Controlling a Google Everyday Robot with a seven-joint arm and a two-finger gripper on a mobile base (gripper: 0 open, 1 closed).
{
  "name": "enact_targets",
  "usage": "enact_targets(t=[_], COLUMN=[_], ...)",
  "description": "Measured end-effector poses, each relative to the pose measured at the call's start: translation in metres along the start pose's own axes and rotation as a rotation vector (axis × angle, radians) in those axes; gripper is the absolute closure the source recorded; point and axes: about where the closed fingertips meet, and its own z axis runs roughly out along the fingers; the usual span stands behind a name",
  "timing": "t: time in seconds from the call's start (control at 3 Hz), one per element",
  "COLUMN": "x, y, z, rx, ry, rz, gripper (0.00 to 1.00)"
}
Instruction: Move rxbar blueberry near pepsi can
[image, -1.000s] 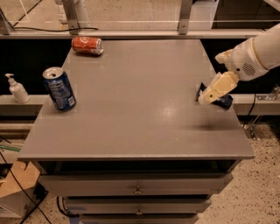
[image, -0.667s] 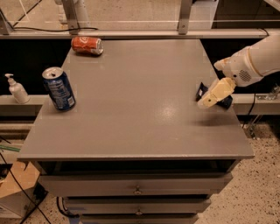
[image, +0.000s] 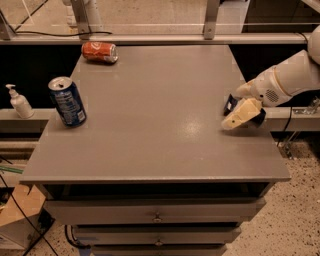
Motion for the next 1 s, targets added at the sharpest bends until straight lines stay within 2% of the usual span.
enact_targets(t=[0.33, 0.67, 1.0], x=[0.004, -0.004, -0.024], y=[0.000, 0.004, 0.010], z=[0.006, 0.004, -0.004], rx=[-0.011, -0.014, -0.017], ry=[0.019, 0.020, -0.007], rz=[0.009, -0.006, -0.043], gripper=[0.41, 0.64, 0.87])
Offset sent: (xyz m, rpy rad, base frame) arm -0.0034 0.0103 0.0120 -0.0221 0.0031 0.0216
